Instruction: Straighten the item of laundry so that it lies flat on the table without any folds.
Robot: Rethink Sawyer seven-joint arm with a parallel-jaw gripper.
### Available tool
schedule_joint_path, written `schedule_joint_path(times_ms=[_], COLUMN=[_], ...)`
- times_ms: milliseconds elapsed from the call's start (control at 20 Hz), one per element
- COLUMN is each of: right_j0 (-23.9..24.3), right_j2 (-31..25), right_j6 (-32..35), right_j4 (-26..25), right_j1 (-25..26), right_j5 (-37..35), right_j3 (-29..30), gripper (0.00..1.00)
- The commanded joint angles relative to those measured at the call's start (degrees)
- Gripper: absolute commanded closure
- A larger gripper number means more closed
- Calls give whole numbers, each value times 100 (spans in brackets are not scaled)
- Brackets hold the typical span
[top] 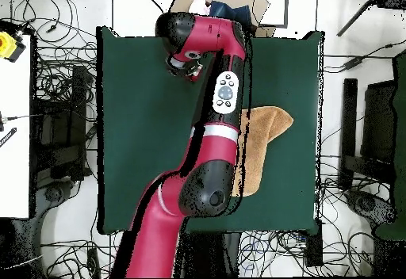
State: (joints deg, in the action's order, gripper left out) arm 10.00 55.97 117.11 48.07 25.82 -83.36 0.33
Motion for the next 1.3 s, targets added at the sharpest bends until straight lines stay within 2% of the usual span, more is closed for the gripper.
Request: schedule_joint_path(times_ms=[50, 100, 200, 300, 500, 800, 1300], right_j0=[-810, -880, -908, -879, -779, -691, -541], right_j2=[-1732, -1843, -1952, -2087, -2407, -2627, -2887], right_j6=[-1368, -1724, -2192, -2370, -2305, -2369, -2448], right_j4=[-2020, -2168, -2355, -2477, -2599, -2709, -3173], right_j1=[-2493, -2879, -3360, -3675, -4121, -4620, -4885], right_j5=[1161, 1232, 1301, 1478, 1870, 1830, 1734], right_j3=[3602, 4103, 4641, 4972, 5452, 5817, 5904], gripper=[100, 100, 100, 100, 100, 100, 100])
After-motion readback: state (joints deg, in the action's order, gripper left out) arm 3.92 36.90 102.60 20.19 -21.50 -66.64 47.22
